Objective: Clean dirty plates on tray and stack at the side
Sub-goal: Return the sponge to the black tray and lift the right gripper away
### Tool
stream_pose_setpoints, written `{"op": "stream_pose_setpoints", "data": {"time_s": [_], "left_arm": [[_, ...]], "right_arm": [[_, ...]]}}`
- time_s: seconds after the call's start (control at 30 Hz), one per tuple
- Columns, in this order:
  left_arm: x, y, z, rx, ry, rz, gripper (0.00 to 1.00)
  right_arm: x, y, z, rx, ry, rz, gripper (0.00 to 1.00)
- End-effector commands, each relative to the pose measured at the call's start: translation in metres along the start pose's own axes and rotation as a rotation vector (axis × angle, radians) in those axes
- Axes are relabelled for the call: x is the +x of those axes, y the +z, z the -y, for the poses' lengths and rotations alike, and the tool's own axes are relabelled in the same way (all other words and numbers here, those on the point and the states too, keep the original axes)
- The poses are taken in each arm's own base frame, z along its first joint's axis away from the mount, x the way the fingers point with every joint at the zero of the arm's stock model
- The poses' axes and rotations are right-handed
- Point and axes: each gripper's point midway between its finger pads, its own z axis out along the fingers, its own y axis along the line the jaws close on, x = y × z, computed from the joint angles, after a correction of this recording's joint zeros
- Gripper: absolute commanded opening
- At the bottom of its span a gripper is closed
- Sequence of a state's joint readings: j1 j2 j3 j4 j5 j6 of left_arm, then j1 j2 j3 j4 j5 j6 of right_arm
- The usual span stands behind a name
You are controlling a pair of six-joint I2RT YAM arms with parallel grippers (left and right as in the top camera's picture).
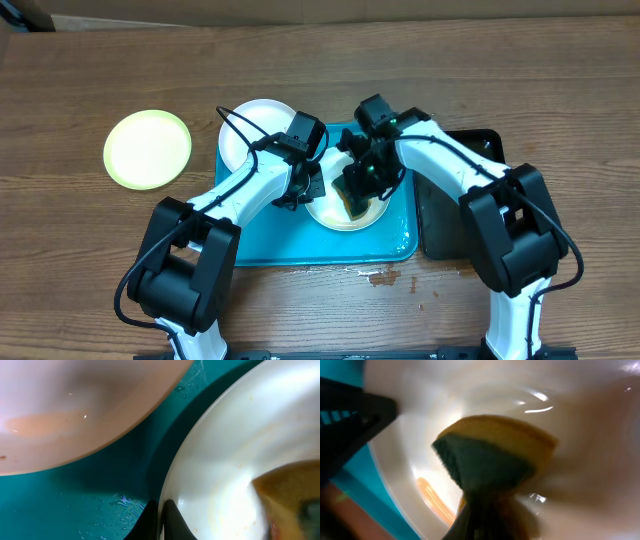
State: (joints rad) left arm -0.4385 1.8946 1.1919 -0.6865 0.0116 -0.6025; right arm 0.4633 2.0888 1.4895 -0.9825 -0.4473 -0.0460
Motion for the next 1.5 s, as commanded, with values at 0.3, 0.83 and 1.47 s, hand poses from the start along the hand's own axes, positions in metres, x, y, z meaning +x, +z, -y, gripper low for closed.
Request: {"op": "stream_pose_setpoints", "data": {"time_s": [0.3,0.83,1.47], "left_arm": [[0.006,0.006,-0.007,-0.031,0.005,-0.021,0.05],[0.006,0.006,-0.006,-0.028,0.005,-0.021,0.21],[0.005,0.006,-0.005,-0.02,0.005,-0.017,0.3]], "right_arm": [[-0.018,-0.116,0.026,-0.104,0.062,0.104,0.04],[0.054,-0.146,0.163,0.119,0.555,0.066,0.04],[0.07,-0.113,0.195,0.263,0.665,0.054,0.59]]}}
